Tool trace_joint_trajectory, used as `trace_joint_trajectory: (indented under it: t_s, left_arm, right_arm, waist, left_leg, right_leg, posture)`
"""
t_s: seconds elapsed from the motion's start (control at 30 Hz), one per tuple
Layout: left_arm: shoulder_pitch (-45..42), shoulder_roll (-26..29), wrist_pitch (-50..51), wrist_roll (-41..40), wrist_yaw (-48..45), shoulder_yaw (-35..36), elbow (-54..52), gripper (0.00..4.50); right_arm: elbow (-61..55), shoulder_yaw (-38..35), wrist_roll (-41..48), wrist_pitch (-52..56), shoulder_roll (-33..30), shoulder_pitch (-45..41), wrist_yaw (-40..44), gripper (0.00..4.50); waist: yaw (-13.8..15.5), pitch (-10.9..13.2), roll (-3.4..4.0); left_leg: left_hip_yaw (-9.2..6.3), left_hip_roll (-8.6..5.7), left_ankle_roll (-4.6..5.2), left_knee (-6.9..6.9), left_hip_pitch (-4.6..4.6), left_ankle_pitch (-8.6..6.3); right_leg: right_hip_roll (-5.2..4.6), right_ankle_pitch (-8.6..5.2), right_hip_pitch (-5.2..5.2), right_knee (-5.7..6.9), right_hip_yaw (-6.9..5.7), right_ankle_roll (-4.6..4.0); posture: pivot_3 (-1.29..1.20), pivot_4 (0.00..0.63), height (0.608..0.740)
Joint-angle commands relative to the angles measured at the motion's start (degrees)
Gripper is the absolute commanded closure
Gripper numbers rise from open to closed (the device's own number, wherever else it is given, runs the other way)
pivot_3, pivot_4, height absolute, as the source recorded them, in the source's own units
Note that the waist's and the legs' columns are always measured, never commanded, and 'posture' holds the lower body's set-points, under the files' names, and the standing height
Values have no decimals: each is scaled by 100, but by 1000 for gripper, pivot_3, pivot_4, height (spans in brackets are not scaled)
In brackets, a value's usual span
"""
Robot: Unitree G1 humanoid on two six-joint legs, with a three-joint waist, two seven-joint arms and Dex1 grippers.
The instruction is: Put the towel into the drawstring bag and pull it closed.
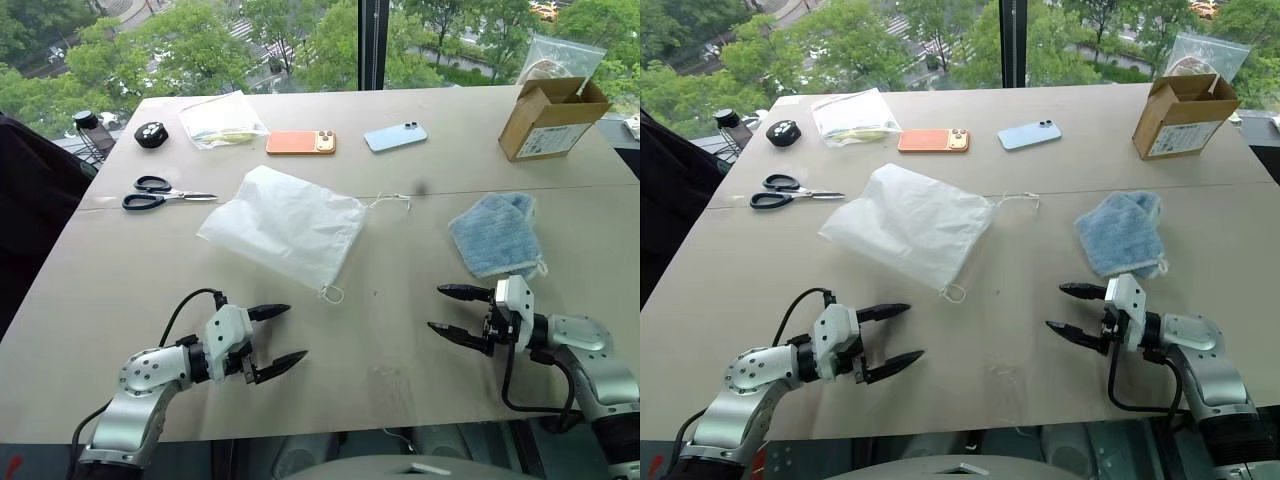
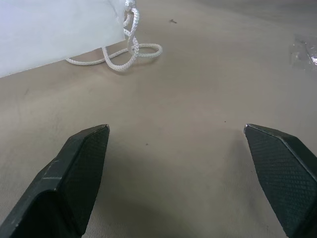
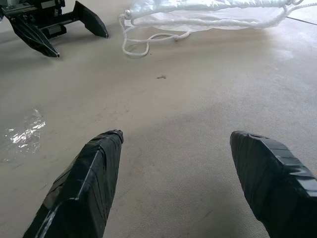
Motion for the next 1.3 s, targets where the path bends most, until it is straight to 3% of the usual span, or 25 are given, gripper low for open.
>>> trace_joint_trajectory:
  t_s: [0.03, 0.93, 1.2, 1.3]
  left_arm:
    - [-5, 32, -35, -88, -60, 85, 20, 26]
    - [-305, 102, 569, -436, 21, 137, -644, 26]
    - [-926, -305, 1401, 47, 1199, -279, -1754, 26]
    - [-1278, -591, 1517, 906, 2025, -592, -1800, 26]
  right_arm:
    - [-192, -69, 112, 7, -31, -26, 48, 791]
    - [-205, -236, 241, -23, -12, 151, -8, 791]
    - [-60, -420, 301, -89, -108, 143, 78, 791]
    - [-58, -438, 298, -98, -97, 155, 81, 791]
  waist:
    - [0, 0, 0]
    - [63, 4, 1]
    - [128, 6, 1]
    - [132, 6, 1]
  left_leg:
    - [0, 0, 0, 0, 0, 0]
    - [0, 0, 0, 0, -1, 0]
    - [0, 0, 0, 0, -2, 0]
    - [3, 0, 0, 0, -1, 0]
  right_leg:
    - [0, 0, 0, 0, 0, 0]
    - [1, 0, 0, 0, 0, 0]
    - [4, 1, 1, -2, -1, 0]
    - [4, 1, 1, -2, 0, 1]
  posture:
    - [0, 150, 740]
    - [0, 150, 740]
    - [0, 150, 740]
    - [0, 150, 740]
